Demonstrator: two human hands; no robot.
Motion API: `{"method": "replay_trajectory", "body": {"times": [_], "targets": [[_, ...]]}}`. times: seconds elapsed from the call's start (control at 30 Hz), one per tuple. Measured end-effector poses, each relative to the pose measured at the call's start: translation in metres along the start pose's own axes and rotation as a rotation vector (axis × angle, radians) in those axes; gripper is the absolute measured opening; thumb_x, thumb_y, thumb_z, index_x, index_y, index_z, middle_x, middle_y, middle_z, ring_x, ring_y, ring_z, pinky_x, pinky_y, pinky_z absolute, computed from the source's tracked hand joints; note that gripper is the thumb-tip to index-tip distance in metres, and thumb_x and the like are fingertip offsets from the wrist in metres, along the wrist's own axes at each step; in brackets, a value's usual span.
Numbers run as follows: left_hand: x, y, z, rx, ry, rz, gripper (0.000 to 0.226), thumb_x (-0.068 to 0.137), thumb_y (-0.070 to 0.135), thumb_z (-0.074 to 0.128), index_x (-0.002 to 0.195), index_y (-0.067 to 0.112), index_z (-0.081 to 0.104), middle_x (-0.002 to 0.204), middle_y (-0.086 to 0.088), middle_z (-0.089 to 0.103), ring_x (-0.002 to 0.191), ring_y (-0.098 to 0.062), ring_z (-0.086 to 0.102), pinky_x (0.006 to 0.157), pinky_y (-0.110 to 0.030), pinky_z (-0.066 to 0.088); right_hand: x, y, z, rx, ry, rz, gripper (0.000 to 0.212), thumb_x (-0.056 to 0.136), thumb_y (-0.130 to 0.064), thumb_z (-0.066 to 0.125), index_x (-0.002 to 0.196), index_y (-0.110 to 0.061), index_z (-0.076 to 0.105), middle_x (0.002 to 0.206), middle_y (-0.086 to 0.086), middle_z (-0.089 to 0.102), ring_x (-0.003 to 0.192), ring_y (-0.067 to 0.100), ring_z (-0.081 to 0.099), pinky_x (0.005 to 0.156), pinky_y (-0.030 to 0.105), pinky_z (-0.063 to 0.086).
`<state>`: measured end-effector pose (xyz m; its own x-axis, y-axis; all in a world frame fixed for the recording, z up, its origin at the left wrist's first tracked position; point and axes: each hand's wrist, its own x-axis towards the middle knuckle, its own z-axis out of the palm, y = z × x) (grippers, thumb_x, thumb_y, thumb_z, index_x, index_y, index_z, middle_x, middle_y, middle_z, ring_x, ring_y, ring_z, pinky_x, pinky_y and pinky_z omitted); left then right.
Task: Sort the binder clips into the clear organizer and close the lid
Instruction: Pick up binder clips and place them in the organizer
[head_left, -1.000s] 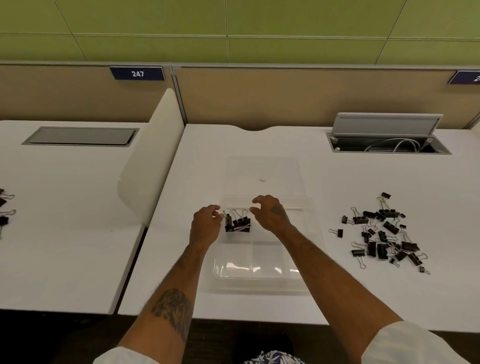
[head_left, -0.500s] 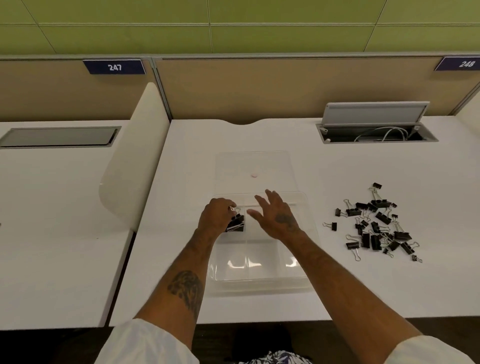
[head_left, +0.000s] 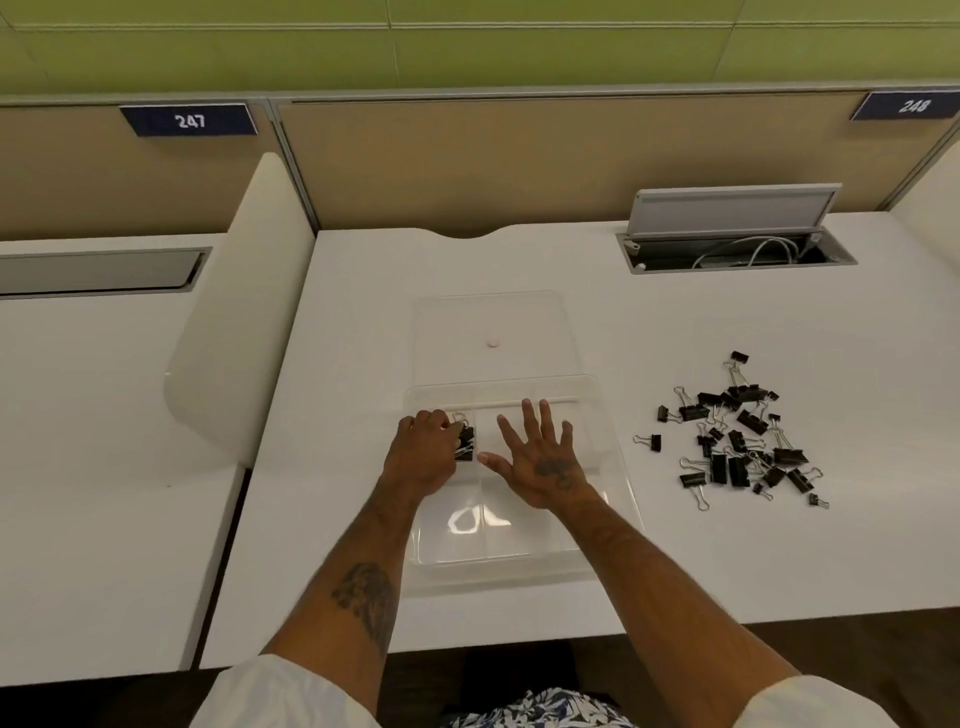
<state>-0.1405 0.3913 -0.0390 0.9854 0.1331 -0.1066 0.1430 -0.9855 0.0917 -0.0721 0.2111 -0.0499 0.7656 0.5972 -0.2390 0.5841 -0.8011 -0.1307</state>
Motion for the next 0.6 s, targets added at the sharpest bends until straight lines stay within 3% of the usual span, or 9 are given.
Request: {"method": "replay_trajectory", "body": {"times": [0.13, 0.27, 0.33, 0.4, 0.6], "targets": [[0.004, -0.004, 0.001, 0.000, 0.059, 0.016, 0.037, 0.098, 0.022, 0.047, 0.133, 0.016, 0.055, 0.129, -0.008, 0.057, 0.120, -0.029, 0.050, 0.097, -0.043, 0.038, -0.003, 0.000, -0.010, 0.086, -0.017, -0.002, 0.093, 0.076, -0.079, -0.004, 0.155, -0.030, 0.003, 0.162, 0.011, -0.014, 0.148, 0.030, -0.016, 0.116, 0.056, -0.004], [0.017, 0.003, 0.000, 0.006, 0.260, 0.046, 0.040, 0.089, 0.021, 0.066, 0.127, 0.010, 0.061, 0.126, -0.015, 0.062, 0.115, -0.035, 0.058, 0.090, -0.052, 0.047, -0.009, 0.018, -0.026, 0.149, 0.088, 0.022, 0.094, 0.076, -0.080, -0.003, 0.155, -0.030, 0.007, 0.162, 0.011, -0.011, 0.149, 0.028, -0.014, 0.117, 0.054, -0.003], [0.027, 0.015, -0.005, 0.027, 0.313, 0.069, 0.043, 0.091, 0.027, 0.061, 0.130, 0.010, 0.059, 0.129, -0.016, 0.060, 0.117, -0.036, 0.057, 0.090, -0.055, 0.047, -0.011, 0.036, -0.034, 0.146, 0.151, 0.047, 0.096, 0.075, -0.081, -0.005, 0.155, -0.029, 0.010, 0.163, 0.011, -0.009, 0.150, 0.028, -0.012, 0.117, 0.055, -0.002], [0.039, 0.033, -0.012, 0.036, 0.292, 0.092, 0.049, 0.093, 0.036, 0.051, 0.134, 0.010, 0.054, 0.133, -0.017, 0.056, 0.121, -0.036, 0.054, 0.092, -0.055, 0.046, -0.014, 0.059, -0.041, 0.124, 0.195, 0.077, 0.094, 0.077, -0.079, -0.004, 0.155, -0.028, 0.012, 0.163, 0.013, -0.006, 0.150, 0.029, -0.010, 0.117, 0.056, 0.001], [0.078, 0.118, -0.023, -0.039, 0.195, 0.145, 0.061, 0.096, 0.044, 0.048, 0.149, 0.016, 0.034, 0.150, -0.013, 0.039, 0.138, -0.032, 0.036, 0.107, -0.054, 0.034, -0.031, 0.154, -0.047, 0.086, 0.219, 0.206, 0.099, 0.077, -0.080, -0.011, 0.153, -0.025, 0.020, 0.162, 0.017, 0.004, 0.150, 0.033, -0.001, 0.117, 0.059, 0.008]]}}
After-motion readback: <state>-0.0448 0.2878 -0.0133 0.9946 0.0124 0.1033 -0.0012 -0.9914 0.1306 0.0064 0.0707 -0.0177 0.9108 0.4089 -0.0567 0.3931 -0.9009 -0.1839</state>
